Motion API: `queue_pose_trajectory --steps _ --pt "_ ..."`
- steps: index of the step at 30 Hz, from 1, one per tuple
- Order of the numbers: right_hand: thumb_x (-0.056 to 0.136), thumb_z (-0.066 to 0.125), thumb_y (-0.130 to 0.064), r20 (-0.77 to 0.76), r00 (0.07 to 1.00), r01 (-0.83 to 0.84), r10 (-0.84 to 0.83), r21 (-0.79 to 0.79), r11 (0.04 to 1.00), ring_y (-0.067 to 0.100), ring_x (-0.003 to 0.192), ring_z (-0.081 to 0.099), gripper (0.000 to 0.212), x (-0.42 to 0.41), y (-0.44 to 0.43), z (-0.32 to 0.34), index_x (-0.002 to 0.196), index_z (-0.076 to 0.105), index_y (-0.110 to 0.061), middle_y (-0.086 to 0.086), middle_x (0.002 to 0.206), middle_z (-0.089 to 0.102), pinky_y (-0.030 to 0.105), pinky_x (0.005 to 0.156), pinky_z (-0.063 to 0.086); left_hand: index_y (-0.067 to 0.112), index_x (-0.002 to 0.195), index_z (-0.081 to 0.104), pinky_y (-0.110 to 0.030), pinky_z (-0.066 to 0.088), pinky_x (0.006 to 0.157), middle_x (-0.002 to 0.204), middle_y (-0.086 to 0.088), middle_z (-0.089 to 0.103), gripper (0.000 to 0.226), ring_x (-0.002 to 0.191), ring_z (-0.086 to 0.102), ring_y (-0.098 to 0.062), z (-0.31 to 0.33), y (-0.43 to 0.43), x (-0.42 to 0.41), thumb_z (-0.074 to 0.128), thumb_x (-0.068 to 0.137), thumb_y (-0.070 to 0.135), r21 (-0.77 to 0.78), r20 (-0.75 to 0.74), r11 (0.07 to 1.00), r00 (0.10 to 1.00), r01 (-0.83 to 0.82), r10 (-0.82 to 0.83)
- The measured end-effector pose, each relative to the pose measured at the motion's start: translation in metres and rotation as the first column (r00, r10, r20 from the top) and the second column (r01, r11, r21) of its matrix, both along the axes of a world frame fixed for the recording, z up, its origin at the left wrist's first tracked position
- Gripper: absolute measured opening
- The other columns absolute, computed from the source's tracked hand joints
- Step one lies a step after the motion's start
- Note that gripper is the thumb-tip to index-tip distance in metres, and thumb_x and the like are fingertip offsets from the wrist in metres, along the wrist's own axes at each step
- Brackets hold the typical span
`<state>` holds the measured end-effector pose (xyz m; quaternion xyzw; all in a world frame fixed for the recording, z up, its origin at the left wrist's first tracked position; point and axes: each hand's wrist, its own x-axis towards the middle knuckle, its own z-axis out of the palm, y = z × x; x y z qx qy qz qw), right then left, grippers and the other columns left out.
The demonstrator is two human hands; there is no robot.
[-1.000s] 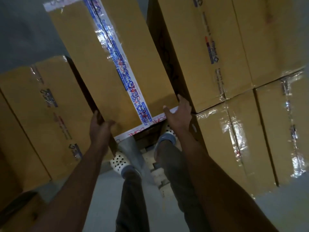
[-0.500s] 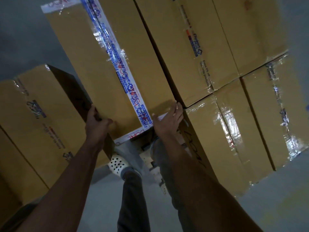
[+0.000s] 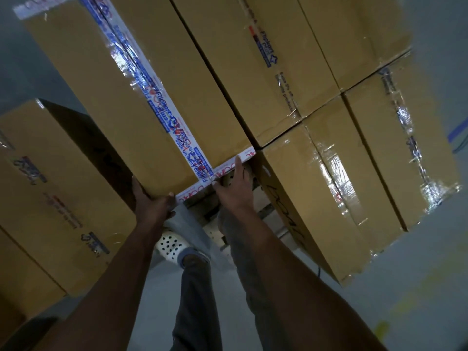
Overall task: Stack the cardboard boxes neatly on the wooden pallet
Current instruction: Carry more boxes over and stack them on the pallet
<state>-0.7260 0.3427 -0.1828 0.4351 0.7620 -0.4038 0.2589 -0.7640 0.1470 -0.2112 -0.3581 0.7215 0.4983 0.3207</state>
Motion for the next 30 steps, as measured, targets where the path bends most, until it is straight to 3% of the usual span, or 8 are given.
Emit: queue_pose_trajectory --steps 3,6,12,16,19,23,26,30 --pt "0.093 0.069 -0.036 0.005 0.999 -0.053 0.053 0.022 0.998 0.03 0.151 0.027 0.098 0.007 0.008 -0.004 0.163 0.0 -0.032 0.006 0.168 0.014 0.046 0.11 0.038 0.06 0.146 0.025 -0.048 0.061 0.071 0.128 0.001 0.06 0.103 0.096 0.069 -0.033 0.003 0.009 0.005 0.075 0.076 0.005 0.059 -0.015 0.998 1.0 0.016 -0.015" --pt "0.092 0.069 -0.035 0.006 0.991 -0.135 0.135 0.073 0.988 0.033 0.148 0.03 0.099 0.012 0.014 -0.007 0.163 0.0 -0.028 0.008 0.165 0.019 0.048 0.112 0.04 0.065 0.146 0.02 -0.053 0.061 0.079 0.132 0.001 0.055 0.109 0.101 0.067 -0.032 0.002 0.014 0.008 0.074 0.075 0.003 0.051 -0.01 0.999 1.0 0.017 -0.017" --pt "0.092 0.068 -0.037 0.004 0.984 -0.178 0.179 0.088 0.98 0.032 0.148 0.028 0.101 0.014 0.014 -0.007 0.163 -0.003 -0.028 0.008 0.166 0.018 0.05 0.112 0.04 0.065 0.148 0.015 -0.053 0.061 0.078 0.134 -0.005 0.053 0.111 0.102 0.066 -0.034 -0.002 0.012 0.008 0.071 0.08 -0.002 0.067 -0.025 0.998 0.999 0.023 -0.021" --pt "0.092 0.069 -0.036 -0.007 0.989 -0.147 0.148 0.068 0.987 0.03 0.152 0.023 0.101 0.016 0.011 -0.008 0.163 -0.002 -0.029 0.006 0.168 0.014 0.05 0.114 0.038 0.06 0.148 0.026 -0.052 0.061 0.079 0.122 0.013 0.055 0.099 0.109 0.063 -0.034 -0.001 0.01 0.003 0.062 0.087 -0.01 0.115 -0.006 0.992 0.998 -0.059 0.061" --pt "0.091 0.071 -0.038 -0.021 0.991 -0.134 0.136 0.056 0.989 0.03 0.152 0.022 0.102 0.017 0.009 -0.009 0.163 -0.001 -0.03 0.005 0.168 0.015 0.051 0.115 0.036 0.063 0.145 0.032 -0.059 0.06 0.08 0.139 0.003 0.052 0.093 0.116 0.06 -0.037 -0.001 0.007 -0.001 0.062 0.09 -0.006 0.153 0.007 0.983 0.995 -0.101 0.101" --pt "0.089 0.072 -0.04 -0.046 0.995 -0.087 0.09 0.058 0.994 0.03 0.153 0.021 0.101 0.016 0.01 -0.012 0.163 0.004 -0.032 0.005 0.167 0.021 0.053 0.118 0.032 0.065 0.144 0.032 -0.054 0.061 0.077 0.147 0.0 0.05 0.092 0.119 0.06 -0.038 -0.002 0.006 -0.004 0.065 0.09 -0.002 0.166 0.007 0.979 0.993 -0.114 0.114" --pt "0.09 0.071 -0.039 -0.067 0.993 -0.089 0.095 0.082 0.993 0.027 0.151 0.026 0.097 0.012 0.01 -0.013 0.163 0.009 -0.032 0.004 0.166 0.025 0.047 0.118 0.033 0.059 0.149 0.031 -0.044 0.06 0.07 0.145 0.003 0.054 0.093 0.117 0.063 -0.032 -0.004 0.006 -0.006 0.066 0.09 -0.003 0.174 -0.024 0.977 0.992 -0.121 0.128" --pt "0.093 0.062 -0.038 0.01 0.986 -0.168 0.169 0.203 0.965 0.027 0.147 0.027 0.087 0.006 0.004 -0.009 0.163 0.011 -0.028 0.0 0.163 0.026 0.049 0.111 0.035 0.05 0.157 0.022 -0.05 0.06 0.08 0.134 0.003 0.054 0.099 0.102 0.064 -0.02 -0.002 0.006 -0.007 0.066 0.089 -0.008 0.117 -0.039 0.991 0.997 -0.065 0.07"
